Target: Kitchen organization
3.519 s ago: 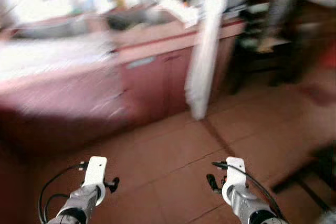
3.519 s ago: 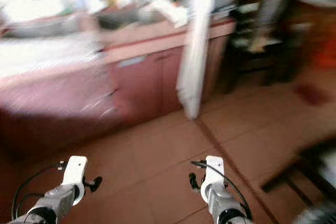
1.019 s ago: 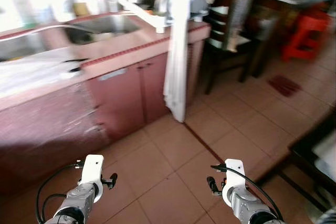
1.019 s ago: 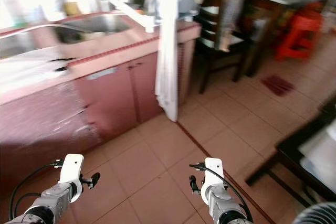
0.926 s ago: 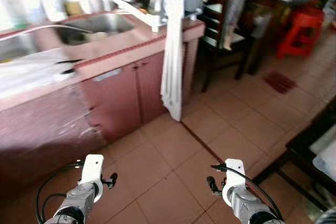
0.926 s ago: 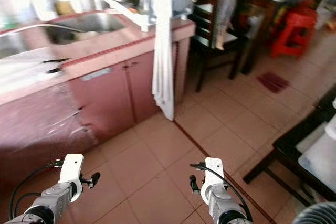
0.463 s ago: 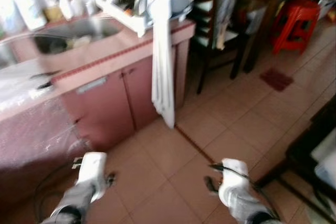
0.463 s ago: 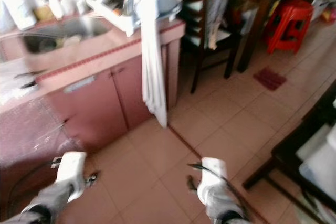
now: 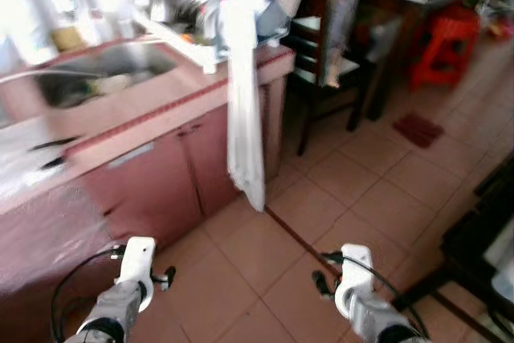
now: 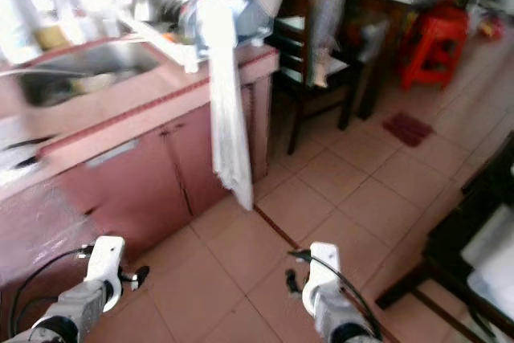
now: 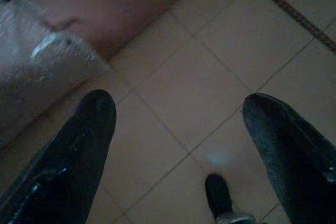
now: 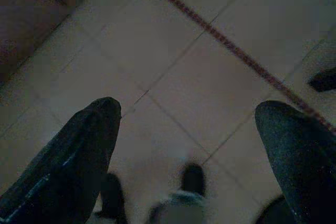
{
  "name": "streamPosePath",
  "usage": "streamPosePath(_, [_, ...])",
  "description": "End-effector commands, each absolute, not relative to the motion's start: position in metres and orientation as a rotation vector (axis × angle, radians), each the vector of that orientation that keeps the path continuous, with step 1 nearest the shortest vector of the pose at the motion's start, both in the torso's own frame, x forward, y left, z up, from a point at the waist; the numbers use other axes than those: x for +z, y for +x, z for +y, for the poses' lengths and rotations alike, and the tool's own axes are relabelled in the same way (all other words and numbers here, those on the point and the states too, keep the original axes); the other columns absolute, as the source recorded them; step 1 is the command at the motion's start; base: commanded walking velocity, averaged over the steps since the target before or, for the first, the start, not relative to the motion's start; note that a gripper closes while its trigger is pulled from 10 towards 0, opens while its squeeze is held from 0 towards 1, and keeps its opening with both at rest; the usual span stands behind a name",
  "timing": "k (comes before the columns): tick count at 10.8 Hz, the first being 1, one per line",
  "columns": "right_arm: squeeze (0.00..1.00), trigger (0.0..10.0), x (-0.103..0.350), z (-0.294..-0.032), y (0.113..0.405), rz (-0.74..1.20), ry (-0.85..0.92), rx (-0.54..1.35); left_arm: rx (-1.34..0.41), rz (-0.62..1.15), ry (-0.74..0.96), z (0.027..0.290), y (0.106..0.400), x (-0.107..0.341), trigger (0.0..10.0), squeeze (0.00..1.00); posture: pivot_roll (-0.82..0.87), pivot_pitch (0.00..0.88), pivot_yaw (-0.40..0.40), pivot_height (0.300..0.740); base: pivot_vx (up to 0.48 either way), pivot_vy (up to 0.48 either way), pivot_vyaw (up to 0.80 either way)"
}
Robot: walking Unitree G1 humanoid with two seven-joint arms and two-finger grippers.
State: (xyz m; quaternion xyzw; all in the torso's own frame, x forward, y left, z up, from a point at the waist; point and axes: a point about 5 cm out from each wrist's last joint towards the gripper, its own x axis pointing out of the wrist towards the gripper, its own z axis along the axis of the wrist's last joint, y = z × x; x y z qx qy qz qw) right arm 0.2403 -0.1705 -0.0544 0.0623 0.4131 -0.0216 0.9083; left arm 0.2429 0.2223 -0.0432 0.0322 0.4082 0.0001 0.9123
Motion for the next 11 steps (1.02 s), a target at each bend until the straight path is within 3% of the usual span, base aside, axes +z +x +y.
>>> streamPosePath(1, [0.0,10.0,-0.053,-0.176,0.242,0.843,0.131,-0.059,-0.009,0.834,0.078,0.22,0.246,-0.041,10.0,0.0,-0.07,0.0,0.022,0.74,0.431,0.0,0.0])
streamPosePath(4, [0.0,10.0,-0.05,-0.177,0.245,0.833,0.147,-0.067,-0.005,0.84,0.075,0.221,0.246,-0.042,10.0,0.0,-0.06,0.0,0.019,0.74,0.43,0.0,0.0])
streamPosePath(11, [0.0,10.0,-0.061,-0.183,0.229,0.894,0.1,-0.069,0.047,0.97,0.04,0.229,0.225,-0.055,10.0,0.0,-0.05,0.0,0.014,0.74,0.0,0.0,0.0])
